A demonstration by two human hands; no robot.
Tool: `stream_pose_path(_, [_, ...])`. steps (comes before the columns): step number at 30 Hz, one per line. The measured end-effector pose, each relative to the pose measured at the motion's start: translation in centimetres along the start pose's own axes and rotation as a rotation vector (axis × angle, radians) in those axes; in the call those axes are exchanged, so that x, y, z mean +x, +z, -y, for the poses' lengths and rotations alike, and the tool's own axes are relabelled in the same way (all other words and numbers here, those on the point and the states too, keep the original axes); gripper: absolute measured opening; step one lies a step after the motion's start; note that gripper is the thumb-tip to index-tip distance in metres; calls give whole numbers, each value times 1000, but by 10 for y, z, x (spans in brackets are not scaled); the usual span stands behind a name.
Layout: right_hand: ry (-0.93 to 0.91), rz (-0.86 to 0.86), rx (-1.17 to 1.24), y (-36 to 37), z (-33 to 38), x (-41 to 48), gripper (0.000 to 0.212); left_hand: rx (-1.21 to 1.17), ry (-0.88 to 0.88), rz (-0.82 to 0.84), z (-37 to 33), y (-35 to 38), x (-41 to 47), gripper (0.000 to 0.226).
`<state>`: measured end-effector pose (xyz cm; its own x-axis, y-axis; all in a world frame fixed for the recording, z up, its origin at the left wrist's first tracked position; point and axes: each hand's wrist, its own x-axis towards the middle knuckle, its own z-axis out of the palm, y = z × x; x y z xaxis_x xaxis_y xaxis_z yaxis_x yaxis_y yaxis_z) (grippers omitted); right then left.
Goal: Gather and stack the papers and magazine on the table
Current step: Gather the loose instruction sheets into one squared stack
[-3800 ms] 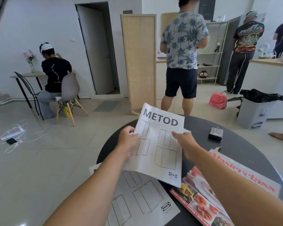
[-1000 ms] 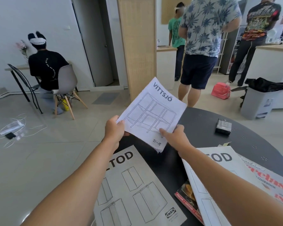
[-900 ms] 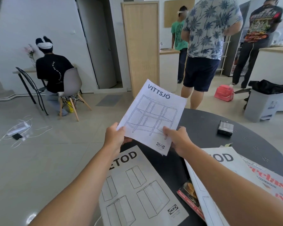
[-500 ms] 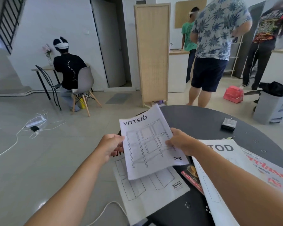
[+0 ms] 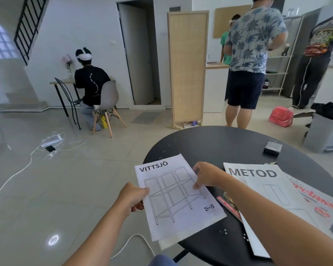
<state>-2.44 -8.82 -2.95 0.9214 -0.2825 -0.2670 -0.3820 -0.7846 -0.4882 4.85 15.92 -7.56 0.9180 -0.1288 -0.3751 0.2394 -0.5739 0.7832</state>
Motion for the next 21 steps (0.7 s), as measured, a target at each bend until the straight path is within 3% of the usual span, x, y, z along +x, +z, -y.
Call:
stream_pose_path(10, [-15, 16, 88, 6, 6, 1, 52, 108, 271, -261, -1, 2, 0, 15])
stream_pose_path(13, [-19, -17, 85, 5, 5, 0, 60, 99, 291, -271, -15, 5, 7, 15])
stream_pose_path(17, [6, -35, 114, -1, -1, 2, 63, 99, 302, -275, -40, 13, 24, 33])
stream_pose_path(21, [36, -57, 127, -13, -10, 5, 63, 115, 302, -251, -62, 26, 47, 18])
